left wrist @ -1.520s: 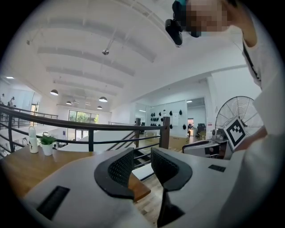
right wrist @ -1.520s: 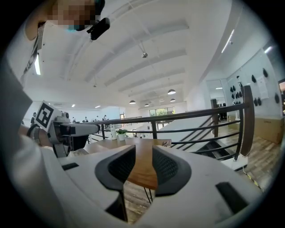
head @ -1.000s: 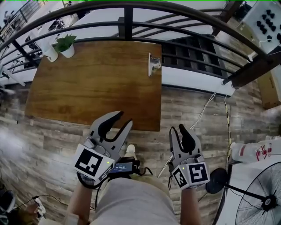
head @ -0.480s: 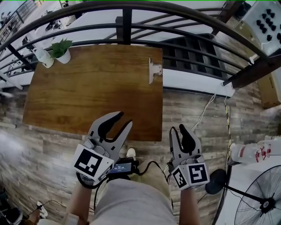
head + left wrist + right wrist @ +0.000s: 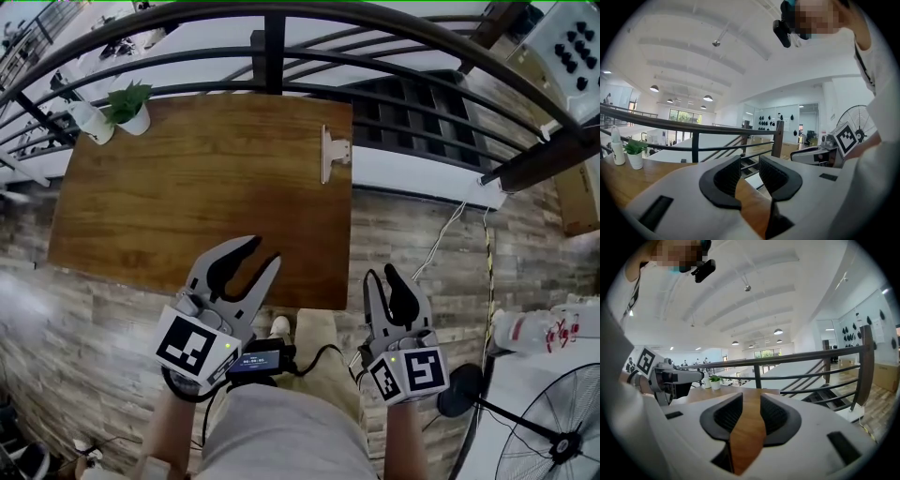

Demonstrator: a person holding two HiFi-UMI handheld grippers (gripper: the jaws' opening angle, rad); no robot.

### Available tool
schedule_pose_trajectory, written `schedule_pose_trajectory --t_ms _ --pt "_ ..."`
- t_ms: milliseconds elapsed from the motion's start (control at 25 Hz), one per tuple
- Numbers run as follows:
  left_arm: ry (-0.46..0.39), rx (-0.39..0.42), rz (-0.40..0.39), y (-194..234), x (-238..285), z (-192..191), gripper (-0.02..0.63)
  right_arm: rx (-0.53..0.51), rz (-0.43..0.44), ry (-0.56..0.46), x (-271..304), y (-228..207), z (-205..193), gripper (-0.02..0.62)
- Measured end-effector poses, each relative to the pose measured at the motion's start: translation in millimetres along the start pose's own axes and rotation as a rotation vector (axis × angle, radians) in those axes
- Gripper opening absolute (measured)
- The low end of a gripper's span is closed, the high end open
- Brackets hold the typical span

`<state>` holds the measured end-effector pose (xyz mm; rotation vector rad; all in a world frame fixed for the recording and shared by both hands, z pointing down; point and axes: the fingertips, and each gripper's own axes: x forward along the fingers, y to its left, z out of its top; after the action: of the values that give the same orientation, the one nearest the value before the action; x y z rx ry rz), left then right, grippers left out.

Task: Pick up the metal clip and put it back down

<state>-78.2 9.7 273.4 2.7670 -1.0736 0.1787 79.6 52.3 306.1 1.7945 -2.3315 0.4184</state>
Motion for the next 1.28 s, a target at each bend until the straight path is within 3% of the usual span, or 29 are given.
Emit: schedule_pose_trajectory --t_ms 1280 --pt "0.09 -0.056 0.117 76 133 -32 0.123 -0.003 0.133 0.091 162 -92 -6 0.115"
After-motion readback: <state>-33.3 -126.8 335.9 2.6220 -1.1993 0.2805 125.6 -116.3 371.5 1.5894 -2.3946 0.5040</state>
